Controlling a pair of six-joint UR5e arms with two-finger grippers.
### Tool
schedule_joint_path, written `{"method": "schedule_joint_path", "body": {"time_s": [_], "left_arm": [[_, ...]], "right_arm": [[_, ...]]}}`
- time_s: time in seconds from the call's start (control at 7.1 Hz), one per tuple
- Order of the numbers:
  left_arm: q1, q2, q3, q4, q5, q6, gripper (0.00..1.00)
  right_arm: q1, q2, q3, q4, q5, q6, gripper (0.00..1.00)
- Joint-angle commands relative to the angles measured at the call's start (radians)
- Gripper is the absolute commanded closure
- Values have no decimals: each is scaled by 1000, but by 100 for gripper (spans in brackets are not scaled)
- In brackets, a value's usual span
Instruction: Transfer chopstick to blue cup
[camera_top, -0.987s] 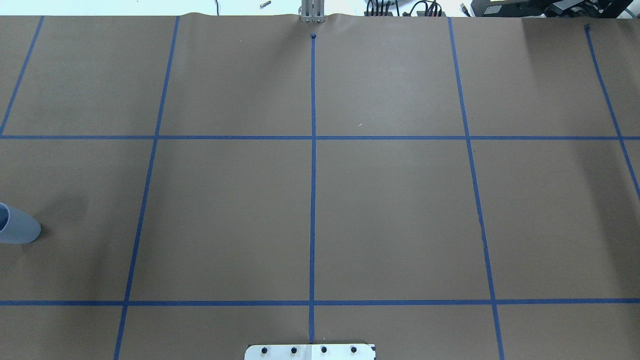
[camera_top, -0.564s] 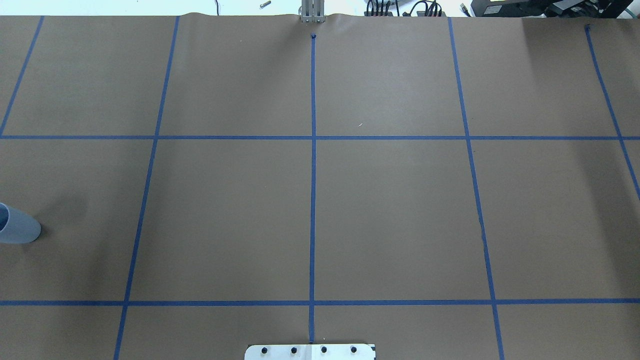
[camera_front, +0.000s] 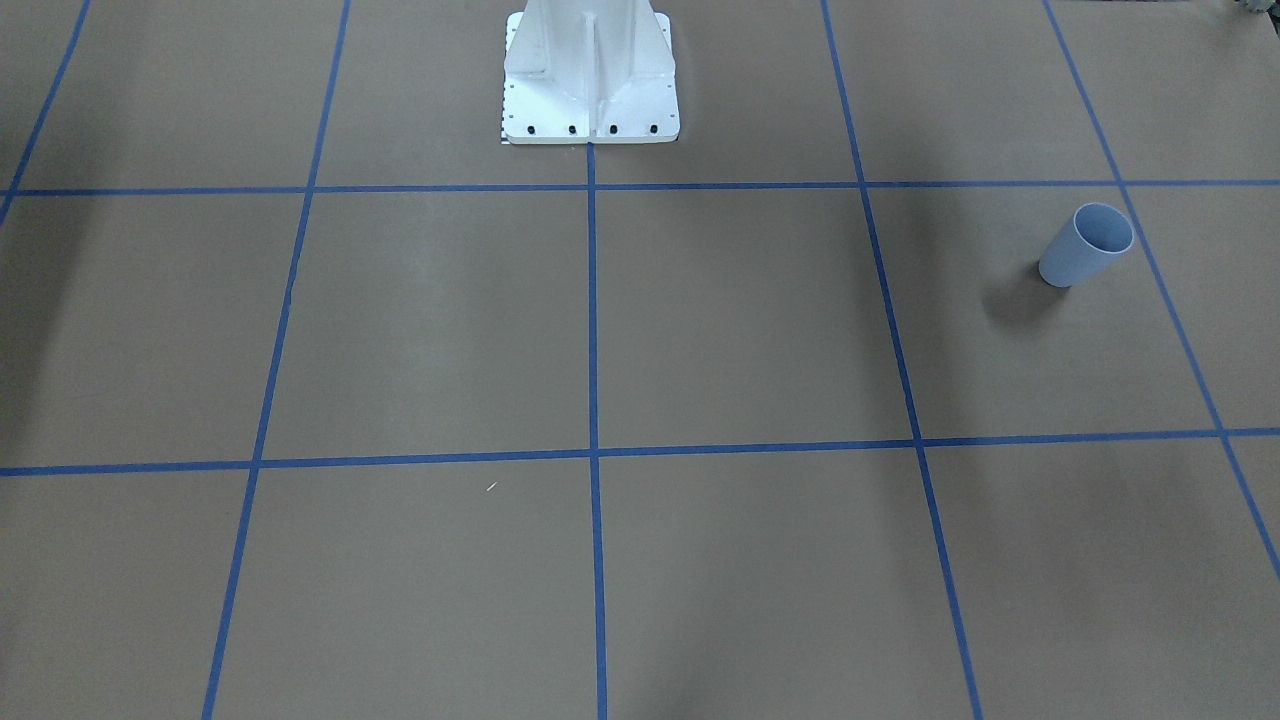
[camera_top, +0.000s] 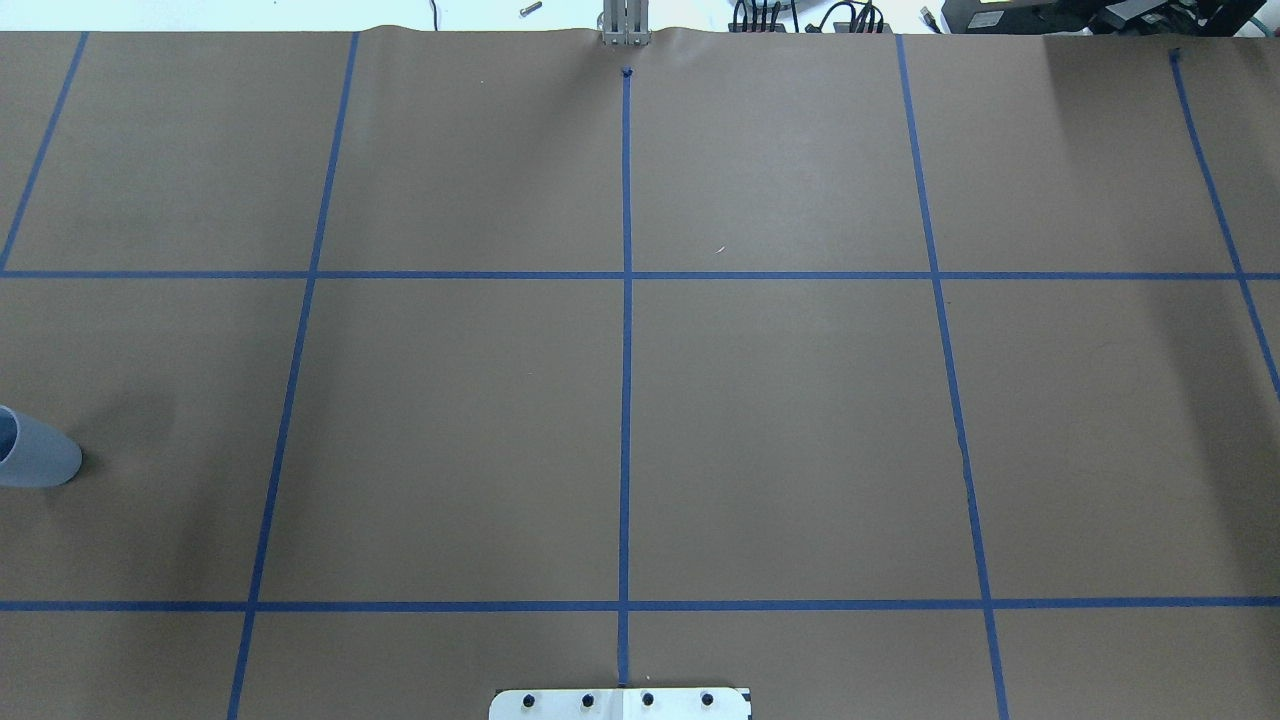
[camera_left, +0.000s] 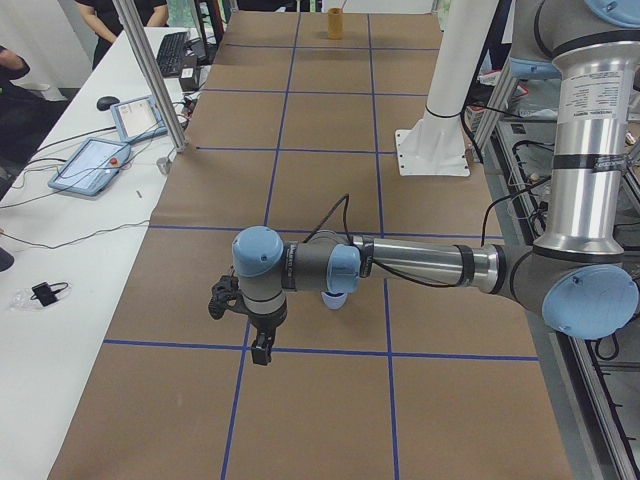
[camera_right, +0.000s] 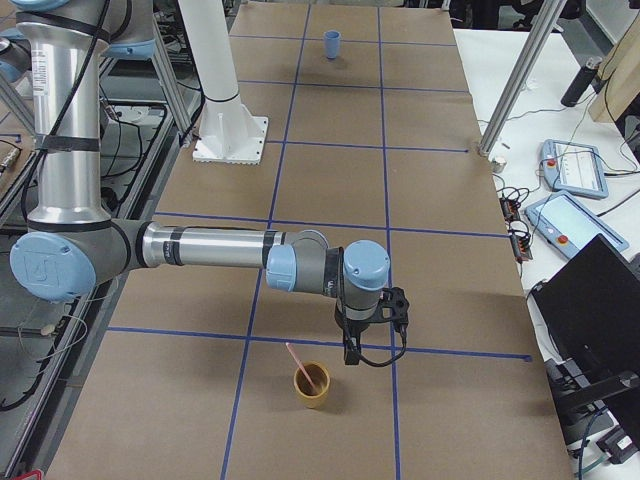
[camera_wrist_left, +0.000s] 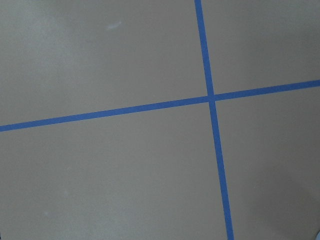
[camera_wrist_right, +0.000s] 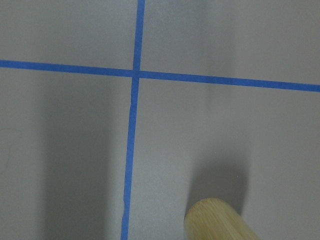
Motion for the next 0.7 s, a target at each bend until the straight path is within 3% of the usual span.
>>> {"method": "schedule_joint_path", "body": {"time_s": [0.0, 0.28, 0.42, 0.56], "left_arm": [[3, 5, -19, -11, -13, 3, 2], [5, 5, -85, -10, -27, -1, 2], [15, 6, -73, -8, -93, -62, 2], [43, 35, -100, -11, -96, -149, 2]], "right_arm": [[0, 3, 2, 0, 0, 0, 0], [0, 3, 14, 0, 0, 0, 0], [0, 3, 15, 0, 0, 0, 0], [0, 0, 23, 0, 0, 0, 0]]}}
